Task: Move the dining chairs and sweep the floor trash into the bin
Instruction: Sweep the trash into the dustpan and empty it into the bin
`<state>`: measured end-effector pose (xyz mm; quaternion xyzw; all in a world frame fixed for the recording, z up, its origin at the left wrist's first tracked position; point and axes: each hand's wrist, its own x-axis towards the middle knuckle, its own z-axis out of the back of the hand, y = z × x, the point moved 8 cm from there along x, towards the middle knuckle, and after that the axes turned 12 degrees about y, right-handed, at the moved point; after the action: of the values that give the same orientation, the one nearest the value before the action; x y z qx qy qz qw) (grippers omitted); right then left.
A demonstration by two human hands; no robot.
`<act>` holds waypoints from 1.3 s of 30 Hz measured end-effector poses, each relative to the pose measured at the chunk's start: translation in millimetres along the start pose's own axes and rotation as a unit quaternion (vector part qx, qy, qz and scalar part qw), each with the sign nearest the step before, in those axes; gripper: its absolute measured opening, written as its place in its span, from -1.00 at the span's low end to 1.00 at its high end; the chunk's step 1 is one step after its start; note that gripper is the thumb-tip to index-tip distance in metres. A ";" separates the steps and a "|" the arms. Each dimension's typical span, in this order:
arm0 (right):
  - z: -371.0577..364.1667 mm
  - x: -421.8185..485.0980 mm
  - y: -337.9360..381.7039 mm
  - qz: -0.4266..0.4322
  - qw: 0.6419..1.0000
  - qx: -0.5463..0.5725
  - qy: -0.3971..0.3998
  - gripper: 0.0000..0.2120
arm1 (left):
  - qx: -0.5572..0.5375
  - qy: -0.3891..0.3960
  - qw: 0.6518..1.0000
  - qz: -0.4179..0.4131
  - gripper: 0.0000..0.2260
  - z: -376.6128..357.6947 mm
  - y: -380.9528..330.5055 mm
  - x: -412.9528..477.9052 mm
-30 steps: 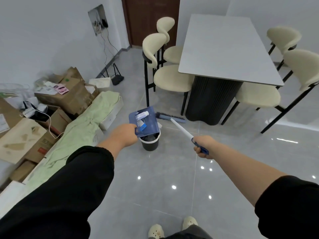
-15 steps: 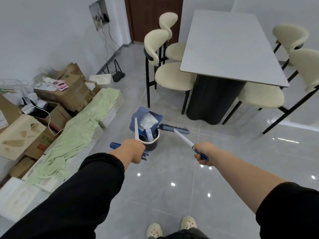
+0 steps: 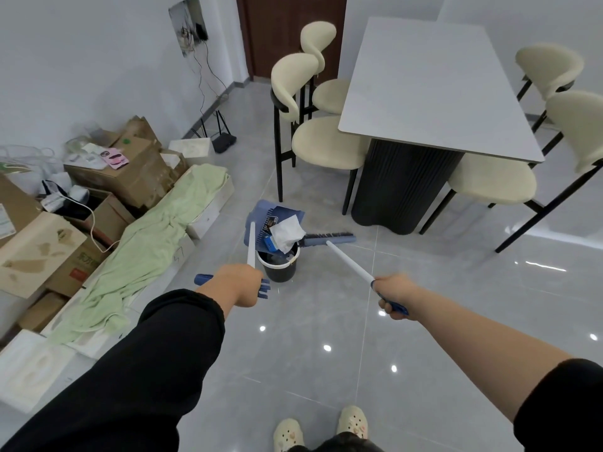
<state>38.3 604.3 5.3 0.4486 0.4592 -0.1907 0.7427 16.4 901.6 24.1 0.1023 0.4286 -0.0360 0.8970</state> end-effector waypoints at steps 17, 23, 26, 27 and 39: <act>11.7 -30.9 28.5 0.037 0.949 -0.313 -0.026 -0.71 | -0.052 -0.069 0.996 0.034 -0.76 -8.1 30.6 -35.8; 12.3 -35.3 23.1 0.040 0.943 -0.328 -0.038 -0.70 | 0.054 -0.051 0.996 0.038 -0.69 -19.4 36.9 -43.6; 8.4 -31.8 21.9 0.043 0.946 -0.319 -0.048 -0.69 | 0.125 -0.043 0.991 0.039 -0.69 -22.9 34.9 -48.6; 7.5 -30.6 21.1 0.040 0.947 -0.315 -0.050 -0.68 | 0.150 -0.042 0.987 0.037 -0.69 -23.9 33.0 -50.5; -3.1 -2.7 0.9 0.009 0.994 -0.104 -0.031 -0.77 | 0.298 0.018 0.954 0.007 -0.68 -59.4 25.5 -33.8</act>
<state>36.0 607.0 7.5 0.3674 0.4492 -0.1486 0.8007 -46.2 938.5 17.9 0.3685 0.4141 -0.1542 0.8179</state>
